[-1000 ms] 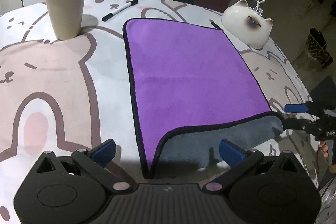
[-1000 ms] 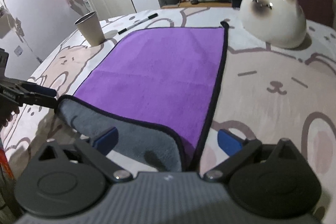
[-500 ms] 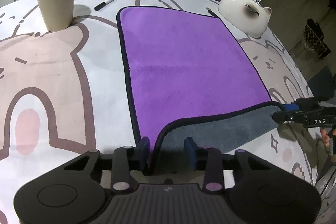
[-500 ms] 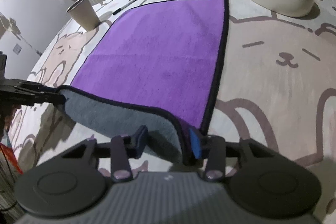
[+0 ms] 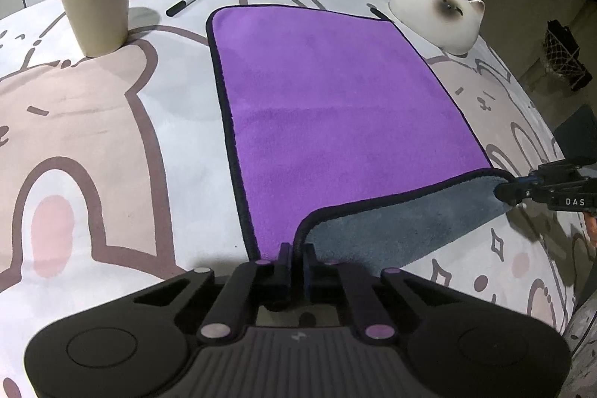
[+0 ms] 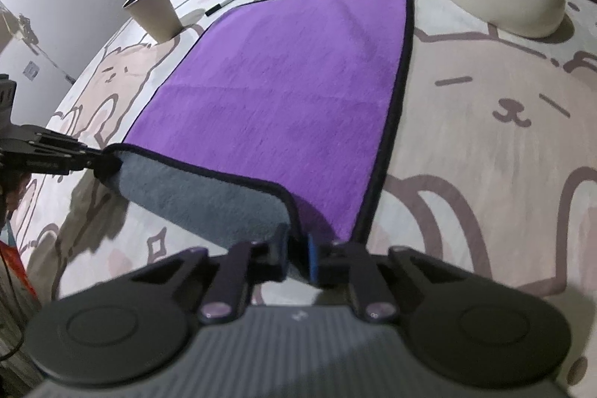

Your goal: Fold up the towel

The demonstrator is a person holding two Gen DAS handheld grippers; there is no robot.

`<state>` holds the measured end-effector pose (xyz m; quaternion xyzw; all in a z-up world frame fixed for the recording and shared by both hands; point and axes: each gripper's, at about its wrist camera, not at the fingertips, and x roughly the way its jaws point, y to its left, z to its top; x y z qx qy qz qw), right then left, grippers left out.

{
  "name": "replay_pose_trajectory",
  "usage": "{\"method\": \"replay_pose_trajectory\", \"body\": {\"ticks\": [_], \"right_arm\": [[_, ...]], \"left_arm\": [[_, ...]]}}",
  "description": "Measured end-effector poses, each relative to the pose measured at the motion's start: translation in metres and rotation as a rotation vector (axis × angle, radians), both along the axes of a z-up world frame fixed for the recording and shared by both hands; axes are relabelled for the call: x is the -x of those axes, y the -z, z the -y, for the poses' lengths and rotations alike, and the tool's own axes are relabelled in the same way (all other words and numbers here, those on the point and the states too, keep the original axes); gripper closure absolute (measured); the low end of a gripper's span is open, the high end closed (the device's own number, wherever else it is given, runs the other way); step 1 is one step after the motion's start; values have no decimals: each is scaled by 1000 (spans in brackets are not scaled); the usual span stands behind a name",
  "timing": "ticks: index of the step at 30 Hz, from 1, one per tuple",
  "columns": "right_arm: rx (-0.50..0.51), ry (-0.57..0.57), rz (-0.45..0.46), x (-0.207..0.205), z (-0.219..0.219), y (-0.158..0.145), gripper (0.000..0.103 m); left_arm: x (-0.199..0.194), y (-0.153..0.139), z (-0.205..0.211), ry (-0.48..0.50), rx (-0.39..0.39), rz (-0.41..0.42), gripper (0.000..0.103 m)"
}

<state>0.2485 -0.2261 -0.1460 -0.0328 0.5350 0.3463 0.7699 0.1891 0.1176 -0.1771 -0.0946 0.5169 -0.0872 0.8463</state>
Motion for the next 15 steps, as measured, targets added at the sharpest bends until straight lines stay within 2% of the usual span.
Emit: {"method": "replay_pose_trajectory", "body": {"ticks": [8,15], "right_arm": [[5,-2,40,2,0,-6,98],[-24,57,95,-7,3,-15,98]], "left_arm": [[3,-7,1,-21,-15,38,98],[-2,-21,-1,-73,-20,102,98]]}}
